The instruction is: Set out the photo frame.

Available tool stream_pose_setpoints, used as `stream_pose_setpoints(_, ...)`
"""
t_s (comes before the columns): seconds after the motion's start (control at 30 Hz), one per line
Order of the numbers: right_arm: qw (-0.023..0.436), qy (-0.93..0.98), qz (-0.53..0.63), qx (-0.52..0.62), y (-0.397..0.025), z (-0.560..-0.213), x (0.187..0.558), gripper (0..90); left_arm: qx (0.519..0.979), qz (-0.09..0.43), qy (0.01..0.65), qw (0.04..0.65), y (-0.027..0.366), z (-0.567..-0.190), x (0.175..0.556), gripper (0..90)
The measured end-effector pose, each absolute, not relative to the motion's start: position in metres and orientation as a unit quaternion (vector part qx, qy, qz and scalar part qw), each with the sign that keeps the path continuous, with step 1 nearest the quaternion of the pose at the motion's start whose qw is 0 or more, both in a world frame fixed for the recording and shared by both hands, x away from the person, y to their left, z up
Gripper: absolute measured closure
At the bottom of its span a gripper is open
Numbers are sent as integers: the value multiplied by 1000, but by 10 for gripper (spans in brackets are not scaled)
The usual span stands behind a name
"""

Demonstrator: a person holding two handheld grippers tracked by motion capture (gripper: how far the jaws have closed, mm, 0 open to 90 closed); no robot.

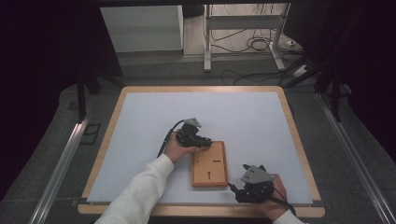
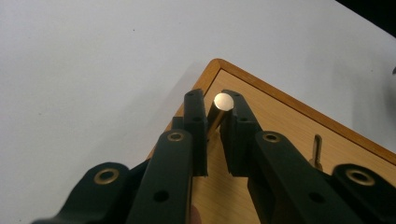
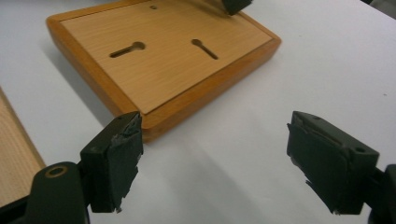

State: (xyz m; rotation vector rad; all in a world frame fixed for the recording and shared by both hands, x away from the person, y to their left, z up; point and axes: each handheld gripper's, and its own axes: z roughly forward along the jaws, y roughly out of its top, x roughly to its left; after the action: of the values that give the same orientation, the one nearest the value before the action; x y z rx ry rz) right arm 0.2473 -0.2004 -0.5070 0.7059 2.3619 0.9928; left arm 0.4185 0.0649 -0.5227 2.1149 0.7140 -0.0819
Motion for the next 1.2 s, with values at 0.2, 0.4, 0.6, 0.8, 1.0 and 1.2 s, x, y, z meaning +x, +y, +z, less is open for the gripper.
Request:
stream_pose_setpoints(0.2, 249, 878, 344, 223, -180, -513, 241, 168, 850, -43, 289, 438, 66, -523, 421, 813)
stream_pose_setpoints(0.4, 276, 885, 318, 201, -164, -521, 240, 144, 847, -56, 290, 441, 67, -524, 425, 808)
stream_pose_setpoints(0.6, 308, 887, 290, 185, -150, -526, 242, 144, 848, -69, 294, 436, 68, -522, 429, 811)
stream_pose_setpoints(0.8, 338, 882, 281, 171, -142, -526, 243, 155, 846, -69, 298, 438, 68, -523, 429, 811)
stream_pose_setpoints(1.0, 380, 865, 293, 146, -136, -520, 237, 233, 847, -46, 299, 436, 66, -522, 427, 841)
stream_pose_setpoints(1.2, 379, 863, 304, 139, -132, -505, 243, 341, 848, -32, 303, 434, 65, -521, 427, 838)
